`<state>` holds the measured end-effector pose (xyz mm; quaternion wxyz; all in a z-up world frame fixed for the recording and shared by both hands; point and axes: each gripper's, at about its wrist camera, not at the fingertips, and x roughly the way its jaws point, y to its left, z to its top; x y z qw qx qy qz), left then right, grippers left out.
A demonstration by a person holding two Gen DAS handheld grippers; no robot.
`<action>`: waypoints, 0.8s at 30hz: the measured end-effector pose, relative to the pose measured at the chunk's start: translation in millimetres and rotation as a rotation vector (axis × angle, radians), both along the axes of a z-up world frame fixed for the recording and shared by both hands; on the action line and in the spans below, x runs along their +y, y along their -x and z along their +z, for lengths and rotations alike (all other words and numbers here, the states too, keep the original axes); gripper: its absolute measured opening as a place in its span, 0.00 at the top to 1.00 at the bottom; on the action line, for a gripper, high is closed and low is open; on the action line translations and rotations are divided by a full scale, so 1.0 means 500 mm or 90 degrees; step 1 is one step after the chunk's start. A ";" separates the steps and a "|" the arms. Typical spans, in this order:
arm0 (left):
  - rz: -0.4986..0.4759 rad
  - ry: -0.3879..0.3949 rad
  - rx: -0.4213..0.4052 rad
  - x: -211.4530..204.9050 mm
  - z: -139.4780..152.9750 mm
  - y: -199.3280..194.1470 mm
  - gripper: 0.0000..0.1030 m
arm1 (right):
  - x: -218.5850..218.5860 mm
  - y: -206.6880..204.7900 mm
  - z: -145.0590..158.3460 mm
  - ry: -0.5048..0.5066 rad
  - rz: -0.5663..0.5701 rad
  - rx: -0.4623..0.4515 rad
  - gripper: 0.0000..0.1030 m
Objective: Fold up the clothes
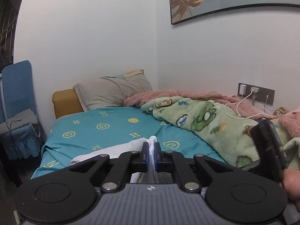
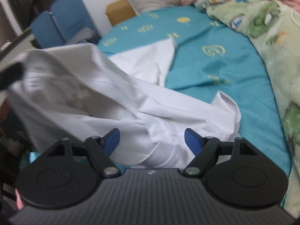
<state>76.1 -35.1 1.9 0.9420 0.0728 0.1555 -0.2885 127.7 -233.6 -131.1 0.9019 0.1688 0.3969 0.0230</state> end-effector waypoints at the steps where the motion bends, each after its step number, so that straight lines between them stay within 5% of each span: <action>1: -0.003 0.002 0.001 0.006 0.000 -0.002 0.95 | -0.003 -0.005 -0.007 -0.001 -0.009 0.010 0.28; 6: -0.014 0.006 0.000 0.029 -0.004 0.001 0.95 | 0.005 -0.021 -0.041 0.035 -0.002 0.047 0.30; 10: -0.003 -0.003 -0.001 0.031 -0.011 0.000 0.95 | -0.010 -0.015 -0.037 0.071 -0.041 0.045 0.82; 18: 0.010 -0.015 0.030 0.035 -0.032 -0.015 0.94 | -0.087 0.051 0.038 0.026 -0.173 -0.079 0.86; 24: 0.008 -0.018 0.034 0.033 -0.035 -0.016 0.94 | -0.095 0.017 -0.008 0.020 -0.166 0.009 0.84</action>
